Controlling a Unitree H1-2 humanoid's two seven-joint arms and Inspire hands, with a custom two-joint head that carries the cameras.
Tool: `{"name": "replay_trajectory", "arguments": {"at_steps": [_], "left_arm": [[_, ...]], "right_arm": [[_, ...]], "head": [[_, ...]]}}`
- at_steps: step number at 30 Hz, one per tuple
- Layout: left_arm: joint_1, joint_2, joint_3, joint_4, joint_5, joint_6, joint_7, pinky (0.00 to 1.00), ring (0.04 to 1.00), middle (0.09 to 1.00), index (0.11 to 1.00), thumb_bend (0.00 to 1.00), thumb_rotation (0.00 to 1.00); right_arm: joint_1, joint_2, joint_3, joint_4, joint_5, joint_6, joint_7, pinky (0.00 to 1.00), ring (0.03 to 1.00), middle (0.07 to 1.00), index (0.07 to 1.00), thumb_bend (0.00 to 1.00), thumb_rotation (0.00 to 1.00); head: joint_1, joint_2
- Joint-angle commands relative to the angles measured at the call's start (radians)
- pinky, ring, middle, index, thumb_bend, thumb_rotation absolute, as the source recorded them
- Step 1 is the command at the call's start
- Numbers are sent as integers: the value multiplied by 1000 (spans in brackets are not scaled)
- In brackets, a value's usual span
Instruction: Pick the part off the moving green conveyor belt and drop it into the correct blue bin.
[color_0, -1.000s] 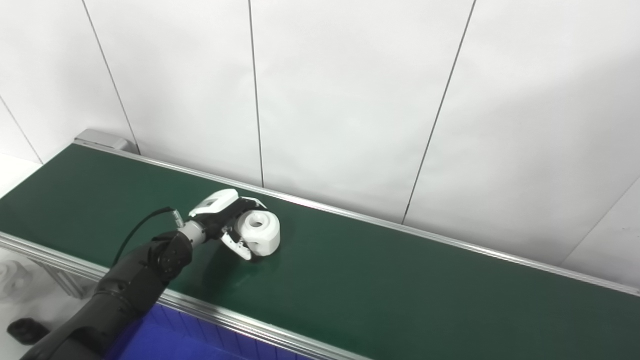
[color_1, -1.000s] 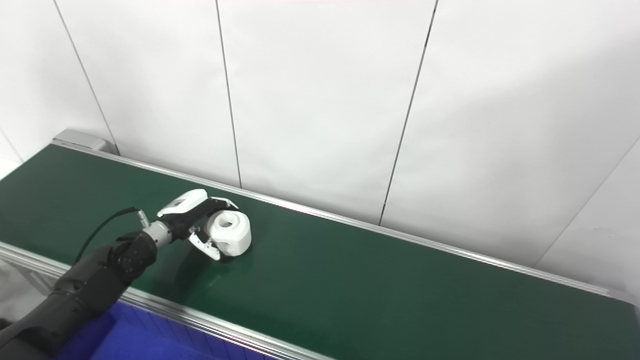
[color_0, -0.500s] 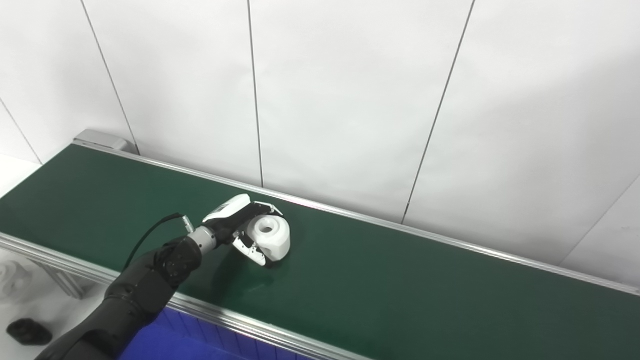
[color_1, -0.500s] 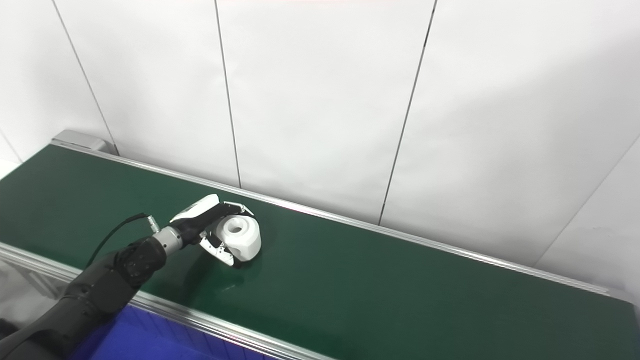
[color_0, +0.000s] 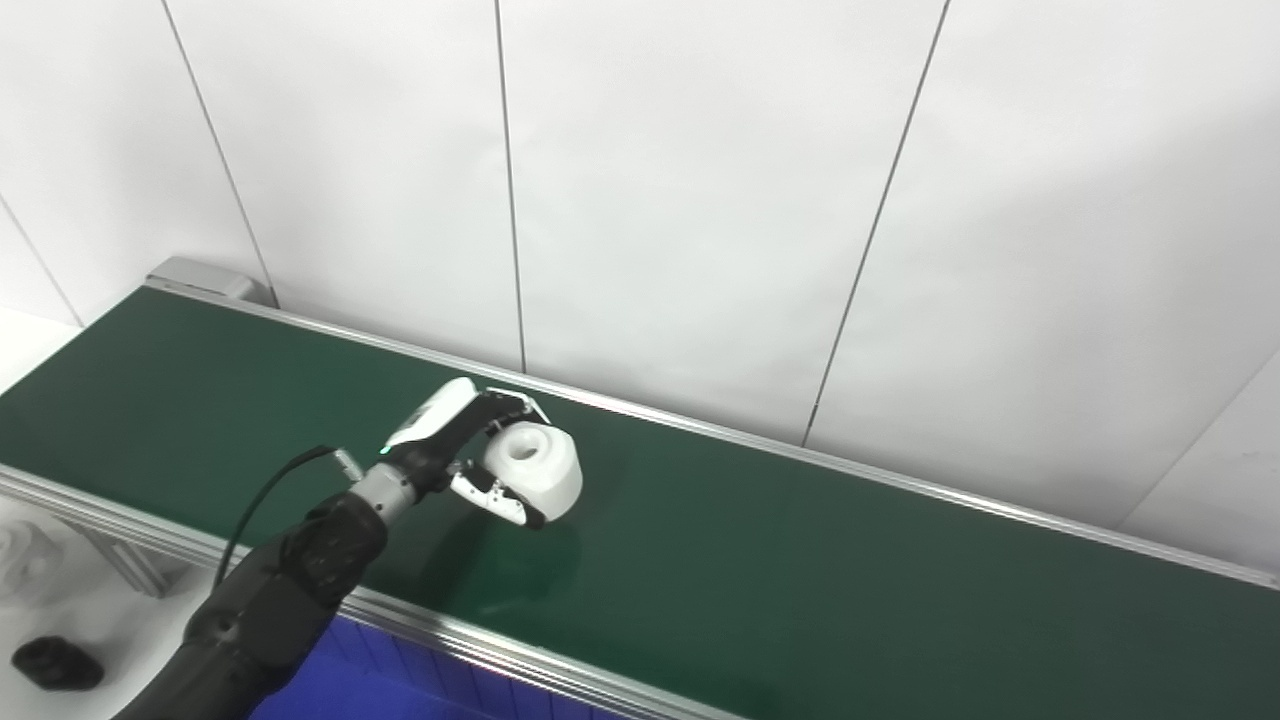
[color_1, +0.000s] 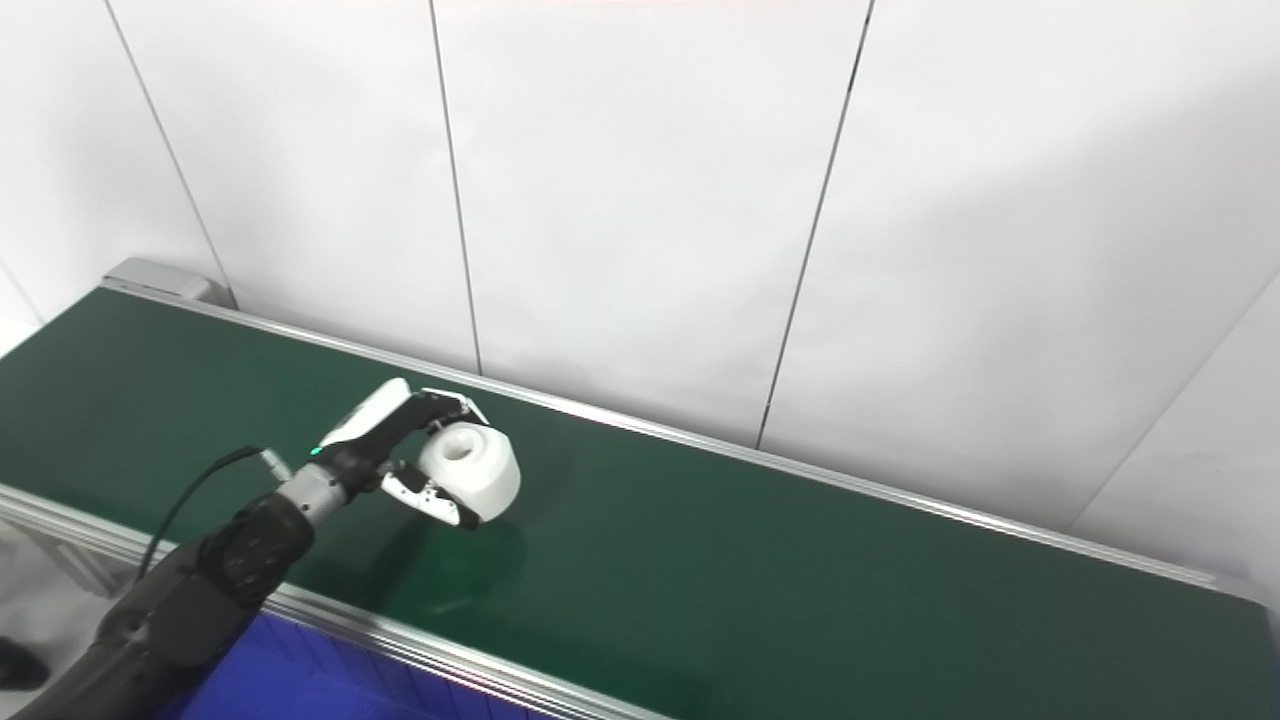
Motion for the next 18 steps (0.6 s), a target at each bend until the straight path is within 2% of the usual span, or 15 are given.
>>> {"name": "replay_trajectory", "arguments": {"at_steps": [1,3,4,6,7,10,11,15,18], "left_arm": [[36,41,39,-93,-50,-27,8,427,431,496,516,504,0],[98,50,69,-180,-72,-26,1,375,398,490,534,500,0],[124,54,79,-211,-90,-26,-5,384,400,491,534,500,0],[178,64,94,-262,-120,-27,-10,408,408,495,533,500,0],[204,70,100,-285,-137,-27,-15,404,405,498,534,500,0],[265,83,107,-331,-176,-27,-28,438,416,498,533,500,0],[295,84,110,-349,-197,-27,-36,440,417,498,533,500,0],[384,83,116,-395,-246,-27,-65,467,426,505,523,501,0],[446,65,121,-408,-258,-27,-71,494,456,501,501,503,0]], "right_arm": [[11,10,6,-53,0,-24,8,773,840,863,960,685,335],[16,7,8,-66,10,-24,15,761,837,868,961,677,322],[19,5,9,-72,15,-21,20,774,838,869,962,672,318],[27,5,9,-96,16,-4,29,780,841,871,964,674,334],[33,5,7,-111,13,4,32,779,838,868,963,673,340],[49,2,4,-148,12,23,43,801,839,868,955,680,341],[57,-1,0,-166,11,36,48,801,839,868,955,680,341],[76,-11,-9,-223,6,76,63,814,839,862,945,697,339],[80,-15,-19,-251,7,100,72,775,822,851,936,709,336]], "head": [[-17,32],[-41,64],[-41,64],[-63,98],[-79,128],[-91,148],[-102,177],[-117,213],[-116,241]]}}
